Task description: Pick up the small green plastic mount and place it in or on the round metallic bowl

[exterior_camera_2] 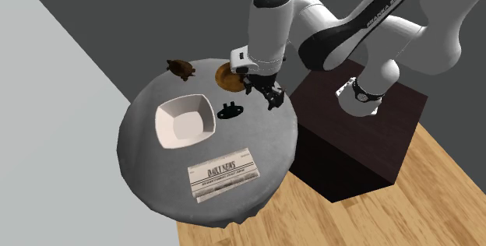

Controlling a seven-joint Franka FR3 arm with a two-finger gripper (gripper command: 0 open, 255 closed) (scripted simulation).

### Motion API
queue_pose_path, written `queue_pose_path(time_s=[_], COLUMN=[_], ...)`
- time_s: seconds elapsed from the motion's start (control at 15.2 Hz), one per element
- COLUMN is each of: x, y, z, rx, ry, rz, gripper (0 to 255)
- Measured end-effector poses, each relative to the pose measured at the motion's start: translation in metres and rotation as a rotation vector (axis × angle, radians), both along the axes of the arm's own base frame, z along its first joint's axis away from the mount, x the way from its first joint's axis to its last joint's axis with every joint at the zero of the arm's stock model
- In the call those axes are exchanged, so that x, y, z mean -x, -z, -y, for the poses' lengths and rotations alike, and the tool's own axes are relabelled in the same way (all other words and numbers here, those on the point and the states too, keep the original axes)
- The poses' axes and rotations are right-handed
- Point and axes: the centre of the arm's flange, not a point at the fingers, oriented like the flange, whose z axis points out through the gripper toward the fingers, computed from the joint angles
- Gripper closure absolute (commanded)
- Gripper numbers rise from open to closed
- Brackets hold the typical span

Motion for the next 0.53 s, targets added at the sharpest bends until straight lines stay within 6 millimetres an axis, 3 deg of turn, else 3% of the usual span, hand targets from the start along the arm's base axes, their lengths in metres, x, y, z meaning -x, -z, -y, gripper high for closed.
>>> queue_pose_path(time_s=[0.53], x=[-0.027], y=[0.057], z=[0.082], rx=[-0.003], ry=[-0.007], rz=[-0.005], gripper=[0])
